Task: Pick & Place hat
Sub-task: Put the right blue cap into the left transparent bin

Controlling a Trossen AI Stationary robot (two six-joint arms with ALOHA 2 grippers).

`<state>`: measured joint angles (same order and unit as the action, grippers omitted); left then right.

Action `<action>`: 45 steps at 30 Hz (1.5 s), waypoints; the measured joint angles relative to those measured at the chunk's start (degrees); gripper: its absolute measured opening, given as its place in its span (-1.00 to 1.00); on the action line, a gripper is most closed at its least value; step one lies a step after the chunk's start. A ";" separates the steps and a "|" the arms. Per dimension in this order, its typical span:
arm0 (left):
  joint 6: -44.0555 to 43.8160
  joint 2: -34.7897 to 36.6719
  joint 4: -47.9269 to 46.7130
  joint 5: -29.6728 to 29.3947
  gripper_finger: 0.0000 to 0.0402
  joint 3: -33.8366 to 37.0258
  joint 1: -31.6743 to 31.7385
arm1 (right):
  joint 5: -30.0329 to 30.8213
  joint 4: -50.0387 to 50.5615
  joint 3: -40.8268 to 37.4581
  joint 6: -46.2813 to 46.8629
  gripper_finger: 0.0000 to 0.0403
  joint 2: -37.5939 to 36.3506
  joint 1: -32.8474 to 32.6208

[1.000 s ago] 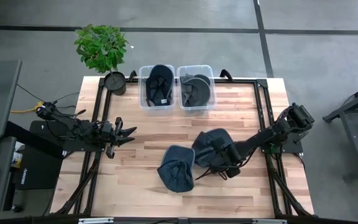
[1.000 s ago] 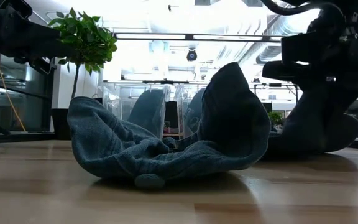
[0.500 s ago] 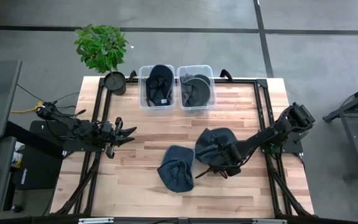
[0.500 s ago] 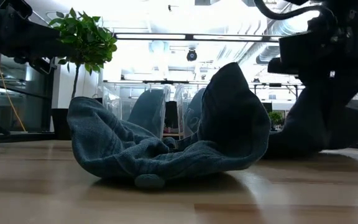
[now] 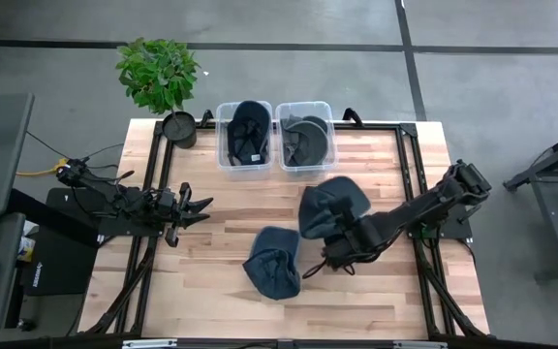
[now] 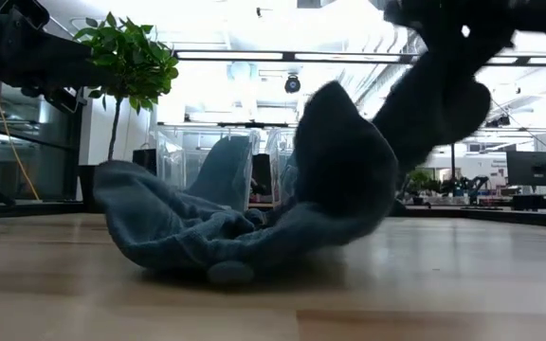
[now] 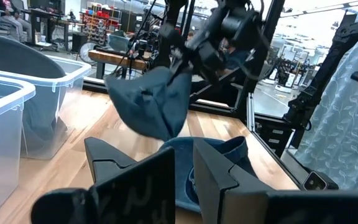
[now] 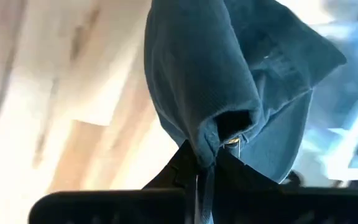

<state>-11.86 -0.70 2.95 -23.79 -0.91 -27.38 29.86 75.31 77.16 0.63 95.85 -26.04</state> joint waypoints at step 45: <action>0.00 -0.04 0.01 0.26 -1.00 0.00 -0.02 | 8.94 -67.14 11.29 -98.32 -0.95 11.45 36.27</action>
<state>-11.86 -0.73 2.96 -23.53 -0.91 -27.40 38.81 8.18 88.44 -97.69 107.30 10.22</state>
